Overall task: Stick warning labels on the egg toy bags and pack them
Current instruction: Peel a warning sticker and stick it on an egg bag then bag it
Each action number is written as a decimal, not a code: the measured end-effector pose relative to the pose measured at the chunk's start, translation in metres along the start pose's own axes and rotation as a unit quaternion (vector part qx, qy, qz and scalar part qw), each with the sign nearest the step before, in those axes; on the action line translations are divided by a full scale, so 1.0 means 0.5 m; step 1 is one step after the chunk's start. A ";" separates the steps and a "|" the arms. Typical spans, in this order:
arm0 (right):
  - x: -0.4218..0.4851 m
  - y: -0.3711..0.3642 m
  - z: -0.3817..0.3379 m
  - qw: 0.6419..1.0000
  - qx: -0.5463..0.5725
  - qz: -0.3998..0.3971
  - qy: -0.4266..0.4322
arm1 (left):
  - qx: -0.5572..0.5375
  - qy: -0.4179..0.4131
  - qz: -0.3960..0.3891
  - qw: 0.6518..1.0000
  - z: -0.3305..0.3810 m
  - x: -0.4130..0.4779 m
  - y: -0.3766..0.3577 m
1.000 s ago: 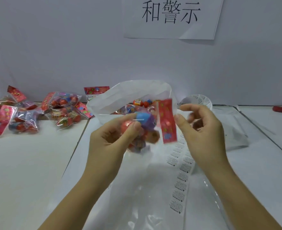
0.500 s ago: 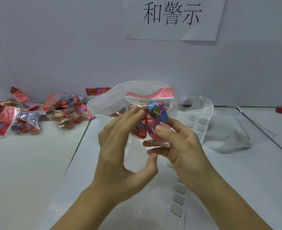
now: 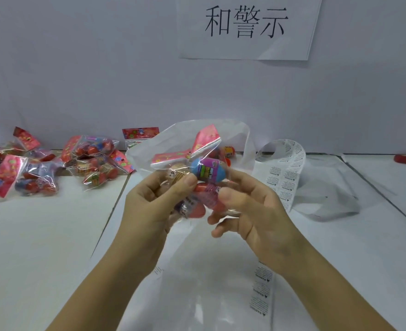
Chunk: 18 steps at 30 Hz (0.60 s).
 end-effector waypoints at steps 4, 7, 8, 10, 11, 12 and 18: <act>0.003 0.011 0.003 0.997 -0.024 0.068 -0.005 | -0.010 0.004 0.028 1.000 0.006 -0.002 -0.003; 0.002 0.013 0.004 0.998 -0.011 0.068 -0.009 | -0.016 0.013 0.057 0.998 0.007 -0.003 0.000; 0.002 0.015 0.005 0.998 -0.006 0.065 -0.011 | -0.015 0.006 0.058 0.998 0.008 -0.004 -0.001; 0.003 0.017 0.006 0.998 0.002 0.052 -0.018 | -0.039 -0.015 0.056 0.998 0.013 -0.004 -0.002; 0.003 0.018 0.006 0.999 0.005 0.048 -0.025 | -0.060 -0.025 0.062 0.996 0.015 -0.003 0.000; 0.004 0.019 0.006 0.998 0.005 0.046 -0.031 | -0.085 -0.033 0.068 0.994 0.018 -0.002 0.003; 0.005 0.020 0.005 0.998 0.018 0.033 -0.040 | -0.192 -0.039 0.052 0.979 0.012 0.004 0.009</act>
Point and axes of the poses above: each hand's wrist, its own x-axis towards the middle knuckle, its own y-axis out of the back of the hand, z = x × y, the point moved 2 cm from there along x, towards the middle knuckle, and after that the axes turned 12 degrees about -z, right-handed, at the moved point
